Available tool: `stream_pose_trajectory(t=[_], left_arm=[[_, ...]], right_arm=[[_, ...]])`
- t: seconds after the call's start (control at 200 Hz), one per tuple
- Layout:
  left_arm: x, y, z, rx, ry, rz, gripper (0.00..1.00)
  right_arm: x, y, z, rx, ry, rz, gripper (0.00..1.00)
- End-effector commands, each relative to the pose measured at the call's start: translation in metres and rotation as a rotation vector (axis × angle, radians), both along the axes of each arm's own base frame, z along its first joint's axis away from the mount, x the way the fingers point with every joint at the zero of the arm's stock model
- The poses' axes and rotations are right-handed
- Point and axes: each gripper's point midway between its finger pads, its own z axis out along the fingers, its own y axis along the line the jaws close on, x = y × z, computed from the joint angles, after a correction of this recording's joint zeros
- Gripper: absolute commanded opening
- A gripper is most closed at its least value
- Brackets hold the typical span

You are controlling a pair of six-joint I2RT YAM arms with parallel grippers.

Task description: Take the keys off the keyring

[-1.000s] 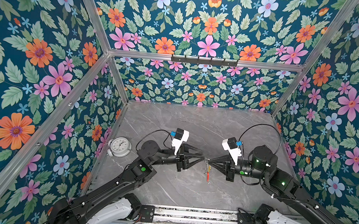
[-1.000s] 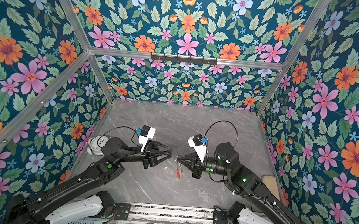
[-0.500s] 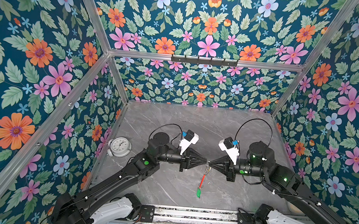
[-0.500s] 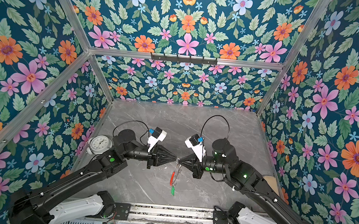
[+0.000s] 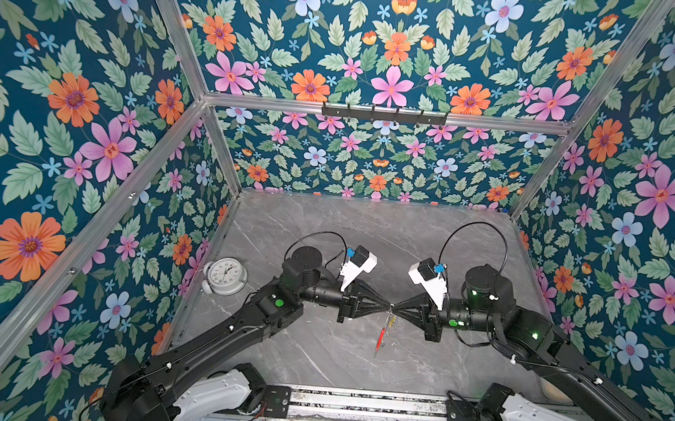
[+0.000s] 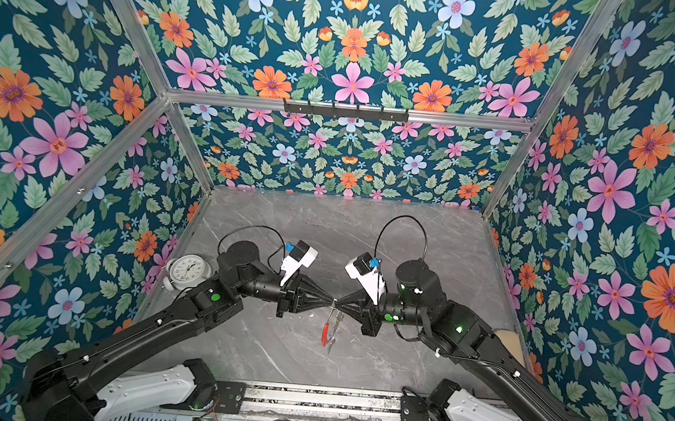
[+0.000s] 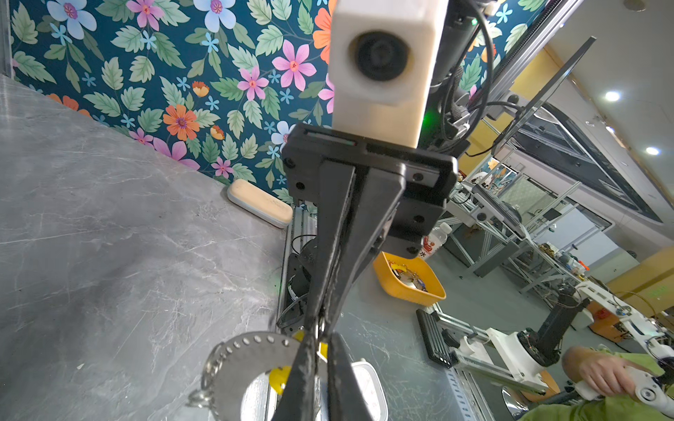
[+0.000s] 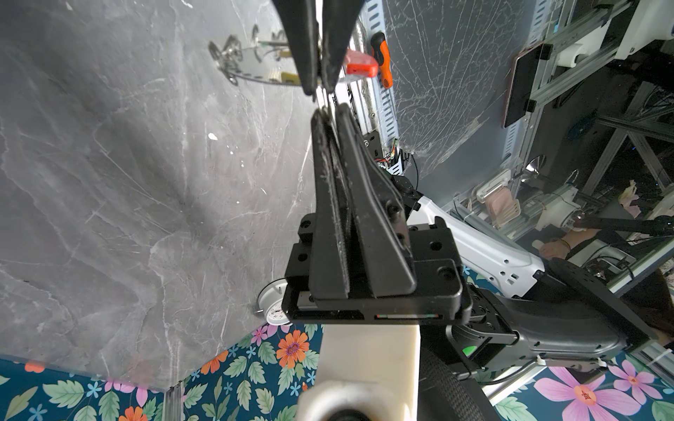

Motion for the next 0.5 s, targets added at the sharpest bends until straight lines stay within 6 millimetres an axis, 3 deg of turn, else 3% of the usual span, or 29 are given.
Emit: stream_pose_trajectory(t=[0.0,0.25,0.495], left_arm=[[-0.0093,0.0006,0.0105,-0.032,-0.016,-0.060,0.13],[-0.0095,-0.0013,0.0082,-0.025,-0.007,-0.076,0.13],[-0.0074,-0.0016,0.0085,-0.034,-0.013,-0.064,0.00]], right_arm=[[0.0091,-0.0001,0.0050,0.002,-0.045,-0.038,0.00],[0.0140,0.0007,0.0093,0.009,-0.063,-0.058,0.00],[0.0177,0.0042,0.0125,0.021,-0.070,-0.063,0.00]])
